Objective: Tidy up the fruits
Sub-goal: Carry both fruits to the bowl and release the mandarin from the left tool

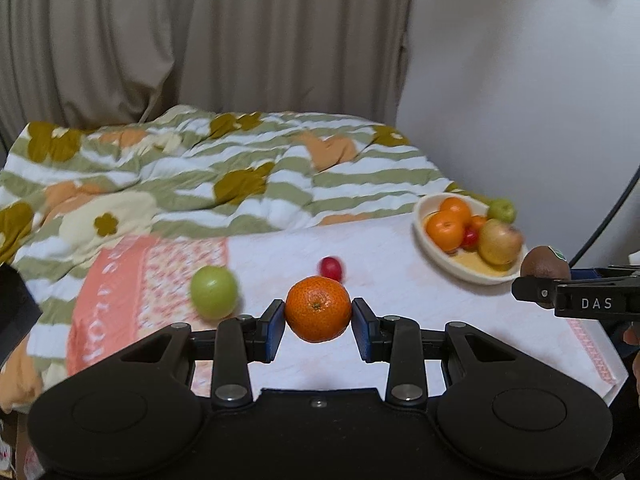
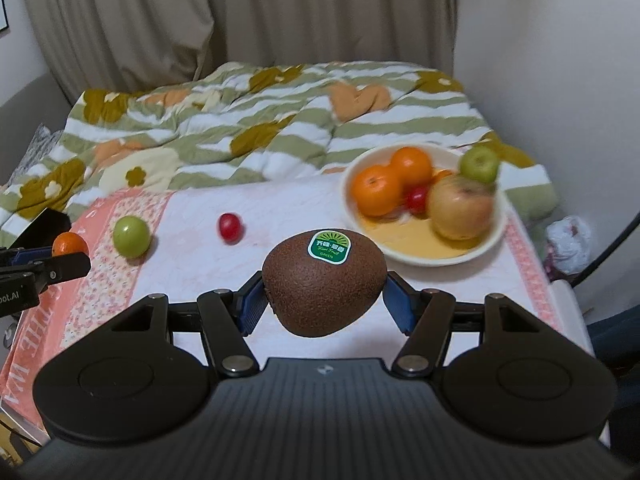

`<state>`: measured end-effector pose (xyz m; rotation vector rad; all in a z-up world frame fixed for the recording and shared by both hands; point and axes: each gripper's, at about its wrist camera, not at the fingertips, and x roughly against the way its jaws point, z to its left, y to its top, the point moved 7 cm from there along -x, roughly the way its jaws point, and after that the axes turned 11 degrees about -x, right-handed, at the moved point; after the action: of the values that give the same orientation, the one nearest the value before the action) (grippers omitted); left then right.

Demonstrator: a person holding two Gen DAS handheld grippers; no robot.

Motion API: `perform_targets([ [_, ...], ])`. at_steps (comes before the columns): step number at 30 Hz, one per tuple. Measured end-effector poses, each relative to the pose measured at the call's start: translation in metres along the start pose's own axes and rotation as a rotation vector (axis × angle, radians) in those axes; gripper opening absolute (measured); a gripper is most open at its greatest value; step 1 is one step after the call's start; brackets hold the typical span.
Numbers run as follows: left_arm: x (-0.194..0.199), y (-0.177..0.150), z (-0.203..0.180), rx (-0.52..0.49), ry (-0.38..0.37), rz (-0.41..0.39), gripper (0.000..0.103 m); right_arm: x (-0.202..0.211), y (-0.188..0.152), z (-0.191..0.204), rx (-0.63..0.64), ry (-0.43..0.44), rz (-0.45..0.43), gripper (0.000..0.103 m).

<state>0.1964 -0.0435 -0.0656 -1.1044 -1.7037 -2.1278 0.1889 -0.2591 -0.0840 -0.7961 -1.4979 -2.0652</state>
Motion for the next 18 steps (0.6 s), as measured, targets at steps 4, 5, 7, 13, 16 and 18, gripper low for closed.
perform_targets([
  [4, -0.007, 0.018, -0.032, -0.005, -0.002, -0.015, 0.04, 0.01, 0.012, -0.029, 0.006, 0.009, -0.01, 0.078],
  [5, -0.01, 0.022, -0.04, -0.004, -0.003, -0.02, 0.04, 0.012, 0.016, -0.037, 0.011, 0.014, -0.009, 0.078],
  [7, -0.016, 0.032, -0.059, -0.009, -0.001, -0.027, 0.04, 0.014, 0.024, -0.053, 0.023, 0.023, -0.01, 0.078],
  [13, -0.042, 0.056, -0.104, -0.022, 0.01, -0.03, 0.04, 0.013, 0.045, -0.097, 0.052, 0.046, -0.008, 0.078],
  [16, -0.059, 0.067, -0.121, -0.026, 0.019, -0.02, 0.04, 0.006, 0.057, -0.115, 0.065, 0.066, 0.001, 0.078],
  [18, -0.072, 0.072, -0.132, -0.028, 0.021, -0.009, 0.04, 0.0, 0.065, -0.125, 0.079, 0.08, 0.006, 0.078],
])
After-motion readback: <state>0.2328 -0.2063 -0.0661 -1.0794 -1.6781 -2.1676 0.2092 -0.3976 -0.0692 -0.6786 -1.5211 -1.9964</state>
